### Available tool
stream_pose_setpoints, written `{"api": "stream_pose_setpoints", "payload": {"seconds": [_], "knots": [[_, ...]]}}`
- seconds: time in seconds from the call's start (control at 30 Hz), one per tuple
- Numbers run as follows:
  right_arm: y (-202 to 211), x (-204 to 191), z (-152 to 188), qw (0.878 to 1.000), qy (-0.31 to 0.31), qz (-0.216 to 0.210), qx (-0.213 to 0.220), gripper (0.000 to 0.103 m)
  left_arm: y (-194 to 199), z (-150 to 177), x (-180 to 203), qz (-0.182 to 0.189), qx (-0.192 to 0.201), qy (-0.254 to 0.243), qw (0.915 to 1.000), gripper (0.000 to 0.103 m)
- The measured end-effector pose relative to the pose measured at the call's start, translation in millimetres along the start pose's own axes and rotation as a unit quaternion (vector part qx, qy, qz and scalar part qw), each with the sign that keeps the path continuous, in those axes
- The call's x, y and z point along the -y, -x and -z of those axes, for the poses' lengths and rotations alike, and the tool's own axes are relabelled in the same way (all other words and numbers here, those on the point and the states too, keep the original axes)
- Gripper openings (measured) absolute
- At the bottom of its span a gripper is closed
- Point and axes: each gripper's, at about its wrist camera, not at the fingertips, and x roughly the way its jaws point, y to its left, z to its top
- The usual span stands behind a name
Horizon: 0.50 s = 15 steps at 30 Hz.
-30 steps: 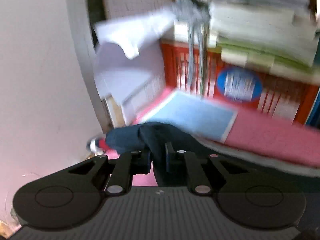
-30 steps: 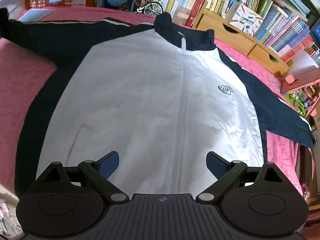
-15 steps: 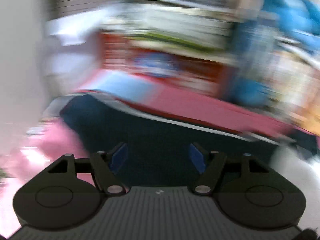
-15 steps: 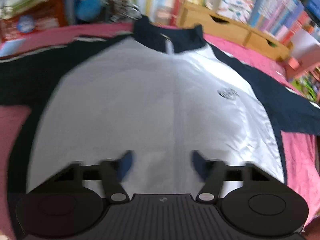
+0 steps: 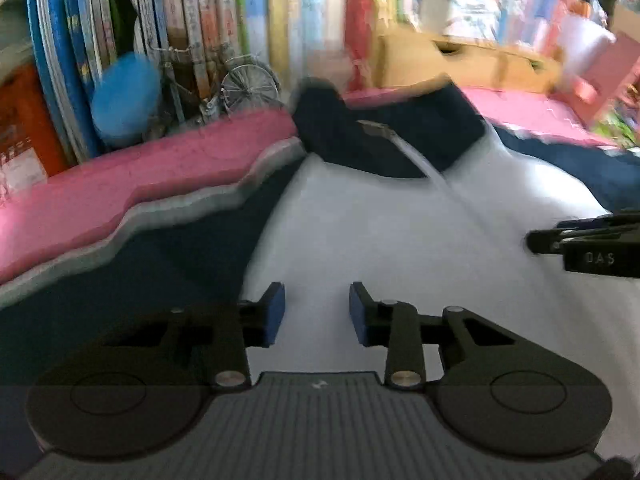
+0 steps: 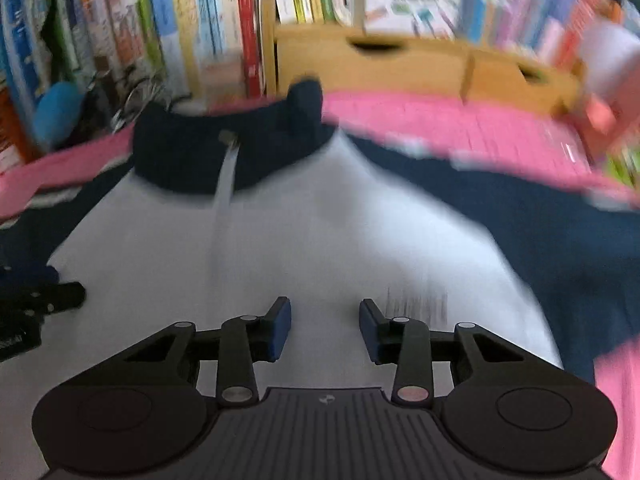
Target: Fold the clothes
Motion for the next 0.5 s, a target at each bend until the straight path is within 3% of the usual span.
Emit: {"api": "stream_pose_setpoints", "payload": {"seconds": [0.07,0.13,0.17,0.23,0.3,0.37,0.43,0.5], "knots": [[-24,3,-24,1.0,0.012,0.009,0.017,0.039,-19,-14,-10,-0.039,0.012,-0.002,0.9992,0.035],[-41,20,-43,1.0,0.001,0.021,0.021,0.038,-35,-28,-23,-0.065,0.014,0.02,0.9976,0.045],[-49,28,-53,0.999,-0.005,0.027,0.023,0.039,-43,-33,-30,-0.077,0.015,0.033,0.9964,0.045],[-66,45,-73,0.999,-0.017,0.039,0.027,0.047,-54,-44,-42,-0.105,0.012,0.059,0.9927,0.048],[-82,61,-92,0.998,-0.027,0.05,0.031,0.049,-52,-52,-48,-0.106,-0.003,0.091,0.9902,0.045],[-66,59,-94,0.997,-0.012,0.049,0.05,0.048,-33,-53,-47,-0.089,0.018,0.11,0.9899,0.042],[-37,47,-78,0.995,0.028,-0.008,0.092,0.05,-9,-46,-38,-0.066,0.037,0.11,0.991,0.047],[-11,32,-57,0.988,0.077,-0.063,0.115,0.055,3,-32,-23,-0.06,0.031,0.085,0.994,0.052]]}}
